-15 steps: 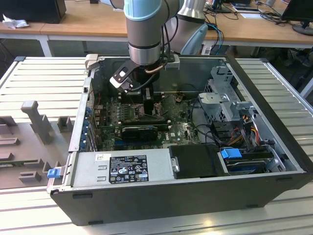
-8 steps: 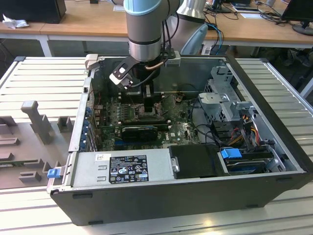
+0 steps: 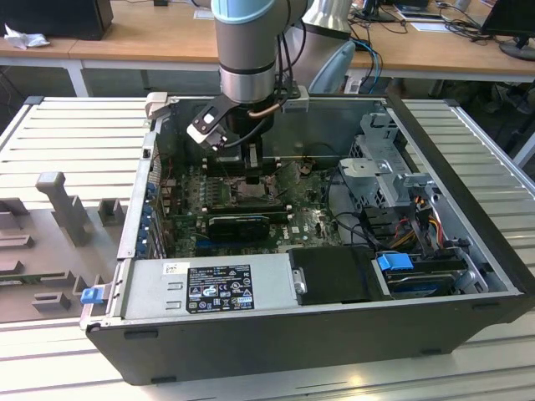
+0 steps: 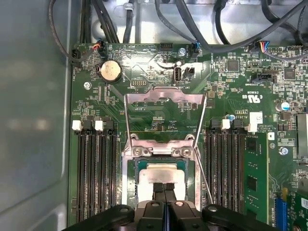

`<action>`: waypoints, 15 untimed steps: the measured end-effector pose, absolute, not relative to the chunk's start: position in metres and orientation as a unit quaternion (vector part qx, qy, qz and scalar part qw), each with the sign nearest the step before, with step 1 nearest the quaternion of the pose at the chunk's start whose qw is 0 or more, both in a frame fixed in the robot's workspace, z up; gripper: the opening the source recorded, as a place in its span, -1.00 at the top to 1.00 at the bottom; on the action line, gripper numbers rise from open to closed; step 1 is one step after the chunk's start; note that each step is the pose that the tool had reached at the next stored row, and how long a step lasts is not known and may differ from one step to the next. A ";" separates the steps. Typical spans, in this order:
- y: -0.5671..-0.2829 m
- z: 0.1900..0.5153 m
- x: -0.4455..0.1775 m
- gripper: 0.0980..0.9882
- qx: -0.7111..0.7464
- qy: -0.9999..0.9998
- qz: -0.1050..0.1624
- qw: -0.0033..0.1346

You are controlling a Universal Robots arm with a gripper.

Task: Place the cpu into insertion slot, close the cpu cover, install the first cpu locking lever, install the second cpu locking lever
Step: 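Place the cpu into insertion slot, then close the cpu cover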

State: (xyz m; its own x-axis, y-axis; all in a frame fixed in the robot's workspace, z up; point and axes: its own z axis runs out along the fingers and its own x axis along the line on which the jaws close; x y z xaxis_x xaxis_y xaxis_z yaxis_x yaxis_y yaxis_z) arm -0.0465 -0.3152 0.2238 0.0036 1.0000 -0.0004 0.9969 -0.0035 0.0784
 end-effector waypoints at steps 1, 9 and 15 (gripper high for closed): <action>-0.315 0.224 -0.046 0.98 0.708 0.705 0.028 0.028; -0.315 0.231 -0.046 0.98 0.708 0.705 0.028 0.028; -0.316 0.231 -0.038 0.98 0.708 0.705 0.027 0.027</action>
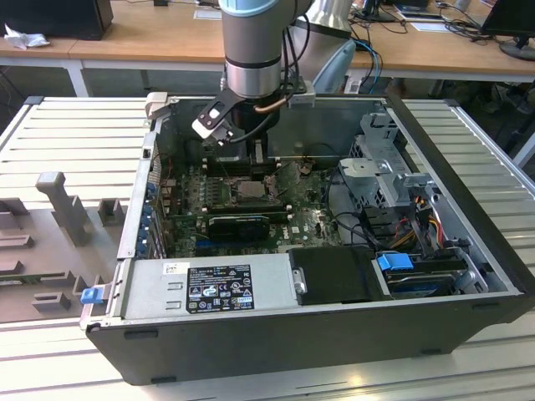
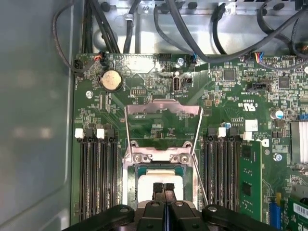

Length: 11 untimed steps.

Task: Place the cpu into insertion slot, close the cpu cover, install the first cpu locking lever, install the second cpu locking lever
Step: 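Close the cpu cover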

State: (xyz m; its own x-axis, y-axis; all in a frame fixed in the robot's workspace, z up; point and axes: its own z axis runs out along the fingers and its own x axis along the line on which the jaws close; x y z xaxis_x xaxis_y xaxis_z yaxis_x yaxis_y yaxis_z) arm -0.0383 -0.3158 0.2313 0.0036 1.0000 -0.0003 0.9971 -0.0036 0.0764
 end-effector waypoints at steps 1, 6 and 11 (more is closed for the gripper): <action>-0.316 0.231 -0.038 0.98 0.708 0.705 0.027 0.027; -0.316 0.235 -0.038 0.98 0.708 0.705 0.027 0.027; -0.316 0.246 -0.038 0.98 0.708 0.705 0.027 0.027</action>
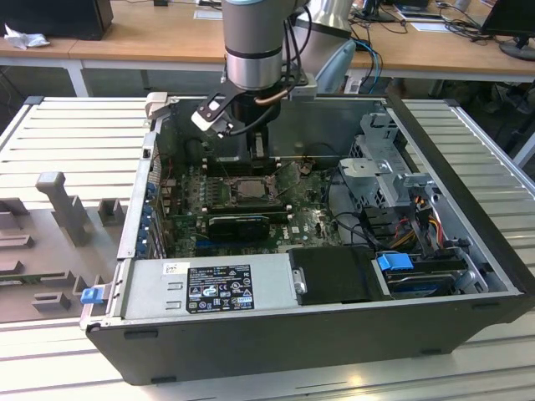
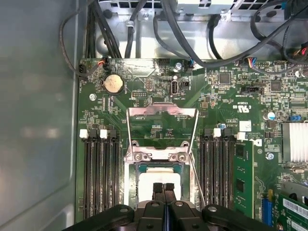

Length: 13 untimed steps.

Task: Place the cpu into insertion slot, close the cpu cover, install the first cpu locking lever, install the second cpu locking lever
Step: 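Close the cpu cover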

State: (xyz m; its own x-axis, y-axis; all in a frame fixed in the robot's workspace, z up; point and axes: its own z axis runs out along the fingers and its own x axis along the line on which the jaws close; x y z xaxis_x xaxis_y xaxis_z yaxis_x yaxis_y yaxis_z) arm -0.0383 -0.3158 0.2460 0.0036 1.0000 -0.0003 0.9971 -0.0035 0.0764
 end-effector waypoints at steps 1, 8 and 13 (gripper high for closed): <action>-0.316 0.249 -0.038 0.98 0.708 0.705 0.027 0.027; -0.316 0.257 -0.036 0.98 0.708 0.705 0.027 0.027; -0.315 0.263 -0.035 0.98 0.708 0.705 0.026 0.028</action>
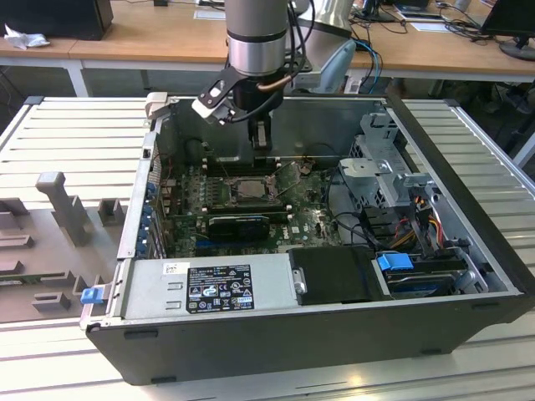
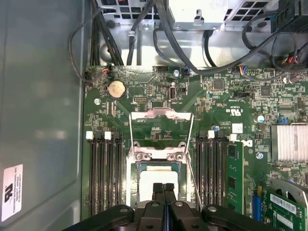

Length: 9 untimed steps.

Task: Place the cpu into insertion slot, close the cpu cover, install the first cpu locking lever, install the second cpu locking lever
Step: 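Close the cpu cover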

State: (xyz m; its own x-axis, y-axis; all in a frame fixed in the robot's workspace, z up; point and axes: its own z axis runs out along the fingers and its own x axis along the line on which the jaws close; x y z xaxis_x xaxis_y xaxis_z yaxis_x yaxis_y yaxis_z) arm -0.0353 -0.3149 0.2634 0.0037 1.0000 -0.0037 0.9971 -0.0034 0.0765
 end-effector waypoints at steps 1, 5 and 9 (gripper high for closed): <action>-0.315 0.263 -0.034 0.98 0.708 0.705 0.026 0.028; -0.315 0.264 -0.025 0.98 0.708 0.705 0.026 0.028; -0.315 0.264 -0.021 0.98 0.708 0.705 0.025 0.028</action>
